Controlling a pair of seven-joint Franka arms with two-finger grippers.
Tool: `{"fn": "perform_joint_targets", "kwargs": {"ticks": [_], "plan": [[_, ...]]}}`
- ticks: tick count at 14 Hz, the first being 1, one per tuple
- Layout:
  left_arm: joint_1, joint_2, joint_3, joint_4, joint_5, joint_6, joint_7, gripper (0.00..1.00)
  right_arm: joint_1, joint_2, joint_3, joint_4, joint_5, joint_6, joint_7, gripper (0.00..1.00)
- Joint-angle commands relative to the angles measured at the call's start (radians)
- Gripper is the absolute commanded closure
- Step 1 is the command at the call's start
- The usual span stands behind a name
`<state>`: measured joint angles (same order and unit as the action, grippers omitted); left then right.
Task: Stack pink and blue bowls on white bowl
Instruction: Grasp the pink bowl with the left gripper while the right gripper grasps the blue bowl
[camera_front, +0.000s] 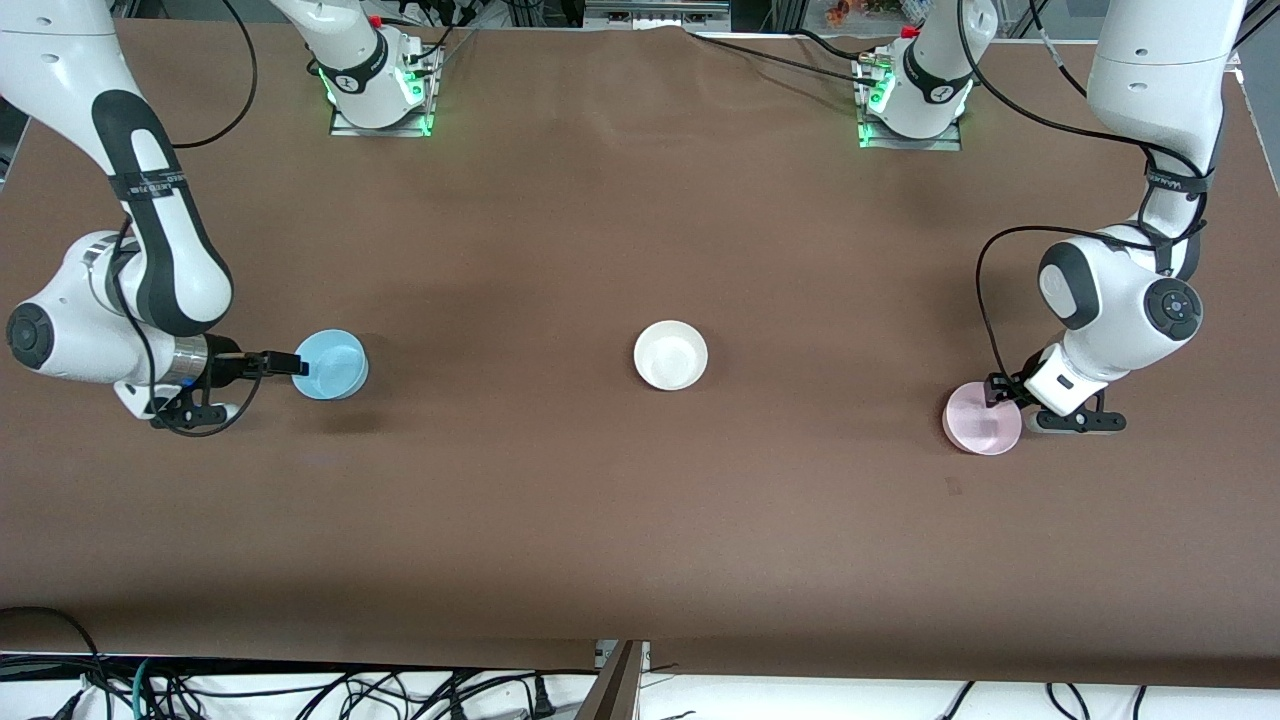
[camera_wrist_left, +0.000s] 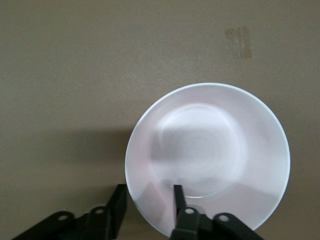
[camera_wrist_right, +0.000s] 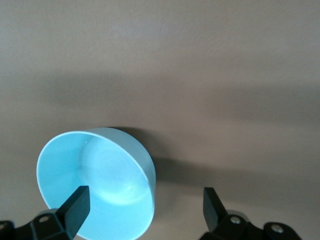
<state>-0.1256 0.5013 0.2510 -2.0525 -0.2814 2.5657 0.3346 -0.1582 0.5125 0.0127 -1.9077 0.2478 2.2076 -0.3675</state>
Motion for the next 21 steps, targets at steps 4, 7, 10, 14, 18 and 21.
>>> {"fn": "perform_joint_targets", "kwargs": {"ticks": [4, 7, 10, 14, 18, 21], "plan": [[0.003, -0.001, 0.005, 0.009, -0.025, -0.005, 0.069, 0.93, -0.041, -0.025, 0.001, -0.08, 0.076, 0.046, -0.154, 0.0], [0.003, -0.001, 0.005, 0.009, -0.027, -0.004, 0.075, 1.0, -0.044, -0.025, 0.001, -0.086, 0.076, 0.047, -0.159, 0.1], [0.001, -0.004, 0.005, 0.021, -0.03, -0.005, 0.06, 1.0, -0.046, -0.012, 0.001, -0.083, 0.077, 0.05, -0.159, 0.21], [-0.015, -0.049, -0.022, 0.028, -0.036, -0.024, -0.07, 1.0, -0.043, -0.008, 0.003, -0.08, 0.077, 0.05, -0.157, 0.59], [-0.017, -0.107, -0.114, 0.029, -0.035, -0.061, -0.283, 1.0, -0.043, -0.008, 0.003, -0.079, 0.077, 0.04, -0.157, 0.9], [-0.019, -0.127, -0.212, 0.029, -0.028, -0.073, -0.466, 1.0, -0.043, -0.011, 0.006, -0.07, 0.077, 0.011, -0.148, 1.0]]}}
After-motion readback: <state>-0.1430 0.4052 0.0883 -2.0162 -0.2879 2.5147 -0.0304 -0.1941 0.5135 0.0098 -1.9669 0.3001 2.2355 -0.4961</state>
